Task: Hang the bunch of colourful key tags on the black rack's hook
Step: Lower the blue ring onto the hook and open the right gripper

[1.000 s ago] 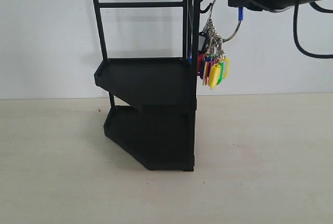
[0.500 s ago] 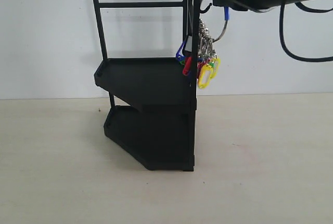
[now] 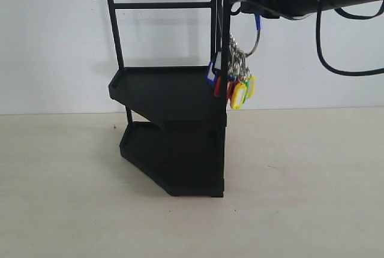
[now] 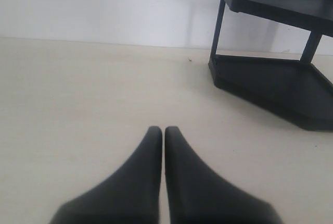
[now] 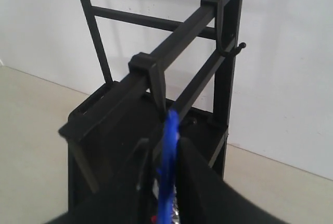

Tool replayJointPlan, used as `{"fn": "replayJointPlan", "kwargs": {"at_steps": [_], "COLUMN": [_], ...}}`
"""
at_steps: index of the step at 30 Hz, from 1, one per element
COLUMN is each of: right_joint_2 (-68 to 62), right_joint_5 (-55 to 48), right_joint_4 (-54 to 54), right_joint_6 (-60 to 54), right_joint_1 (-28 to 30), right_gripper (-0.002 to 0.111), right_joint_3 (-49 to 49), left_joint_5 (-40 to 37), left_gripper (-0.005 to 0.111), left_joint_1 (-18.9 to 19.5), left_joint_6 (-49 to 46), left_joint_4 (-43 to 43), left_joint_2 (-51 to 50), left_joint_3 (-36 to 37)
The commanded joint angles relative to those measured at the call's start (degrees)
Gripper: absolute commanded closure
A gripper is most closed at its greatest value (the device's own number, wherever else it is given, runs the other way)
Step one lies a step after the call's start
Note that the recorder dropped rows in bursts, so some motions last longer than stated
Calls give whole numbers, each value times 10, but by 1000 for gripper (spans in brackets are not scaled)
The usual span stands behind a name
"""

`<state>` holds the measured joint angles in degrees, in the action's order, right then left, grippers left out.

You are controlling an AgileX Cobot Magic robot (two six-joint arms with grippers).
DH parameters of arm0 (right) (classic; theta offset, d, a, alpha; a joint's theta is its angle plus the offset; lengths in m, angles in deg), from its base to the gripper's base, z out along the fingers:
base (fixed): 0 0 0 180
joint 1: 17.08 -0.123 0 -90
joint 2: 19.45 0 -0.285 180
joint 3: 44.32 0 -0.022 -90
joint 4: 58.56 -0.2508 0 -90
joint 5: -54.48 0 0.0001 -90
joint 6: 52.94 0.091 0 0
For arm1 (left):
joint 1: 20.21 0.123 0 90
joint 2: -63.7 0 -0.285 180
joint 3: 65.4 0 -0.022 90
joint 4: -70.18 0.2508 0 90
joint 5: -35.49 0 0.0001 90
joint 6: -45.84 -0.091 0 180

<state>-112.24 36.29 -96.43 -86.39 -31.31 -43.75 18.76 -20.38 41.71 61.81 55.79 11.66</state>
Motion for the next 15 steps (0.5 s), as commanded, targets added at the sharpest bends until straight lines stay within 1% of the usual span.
{"fn": "replayJointPlan", "kwargs": {"at_steps": [1,3,4,6,11,15], "right_joint_2": [4,4,4,4,5,13], "right_joint_5": [10,11,12,12,12,10], "right_joint_4": [-3,-3,-3,-3,-2,1], "right_joint_6": [-2,-2,-2,-2,11,15], "right_joint_1": [-2,-2,-2,-2,0,0], "right_gripper": [60,48,48,50,62,62], "right_joint_3": [-7,-7,-7,-7,-7,-6], "left_joint_5": [5,5,5,5,5,5], "left_gripper": [102,102,102,102,102,102], "left_joint_1": [1,1,1,1,1,1], "left_joint_6": [-2,-2,-2,-2,-2,-2], "left_joint_4": [3,3,3,3,3,3], "left_joint_2": [1,1,1,1,1,1], "left_joint_3": [2,2,2,2,2,2]}}
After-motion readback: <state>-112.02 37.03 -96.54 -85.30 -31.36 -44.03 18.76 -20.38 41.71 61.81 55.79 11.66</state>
